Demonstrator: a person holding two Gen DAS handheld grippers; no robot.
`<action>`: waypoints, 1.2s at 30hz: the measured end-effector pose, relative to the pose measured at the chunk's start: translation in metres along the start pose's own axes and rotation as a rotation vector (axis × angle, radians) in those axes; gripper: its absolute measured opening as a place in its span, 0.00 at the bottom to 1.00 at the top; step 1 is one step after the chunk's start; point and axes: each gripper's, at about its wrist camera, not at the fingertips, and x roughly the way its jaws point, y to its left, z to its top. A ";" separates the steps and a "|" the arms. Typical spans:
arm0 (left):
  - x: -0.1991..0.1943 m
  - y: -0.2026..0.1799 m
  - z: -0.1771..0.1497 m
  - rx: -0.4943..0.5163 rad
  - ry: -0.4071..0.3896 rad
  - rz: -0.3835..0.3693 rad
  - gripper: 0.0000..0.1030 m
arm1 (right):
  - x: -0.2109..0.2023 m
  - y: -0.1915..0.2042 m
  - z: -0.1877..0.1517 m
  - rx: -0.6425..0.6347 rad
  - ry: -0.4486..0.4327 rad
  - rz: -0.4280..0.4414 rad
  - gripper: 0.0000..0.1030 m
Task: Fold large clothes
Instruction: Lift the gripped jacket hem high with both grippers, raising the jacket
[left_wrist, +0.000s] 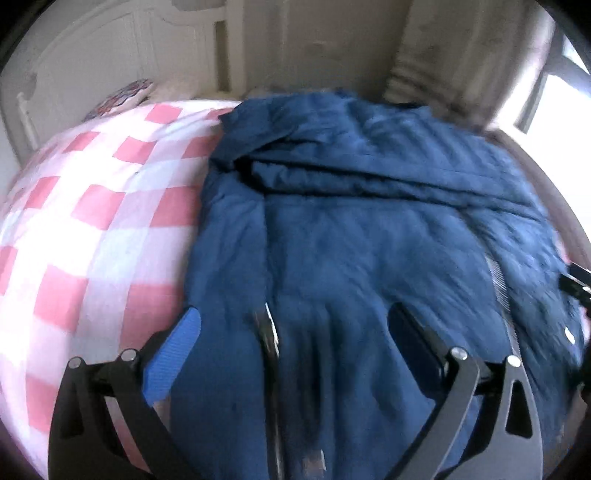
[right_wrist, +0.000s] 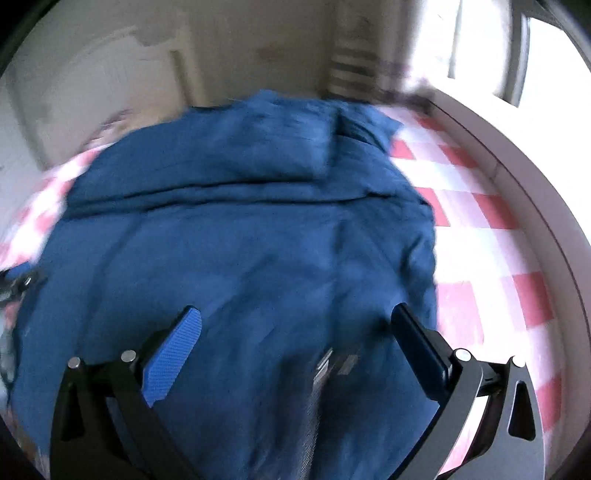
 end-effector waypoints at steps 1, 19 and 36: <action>-0.015 -0.004 -0.013 0.039 -0.006 -0.004 0.98 | -0.012 0.013 -0.015 -0.048 -0.010 0.018 0.96; -0.078 0.031 -0.142 0.046 -0.002 -0.056 0.98 | -0.095 -0.060 -0.183 0.098 -0.061 0.118 0.96; -0.105 0.040 -0.166 0.042 -0.067 -0.138 0.20 | -0.082 -0.054 -0.209 0.180 -0.164 0.379 0.38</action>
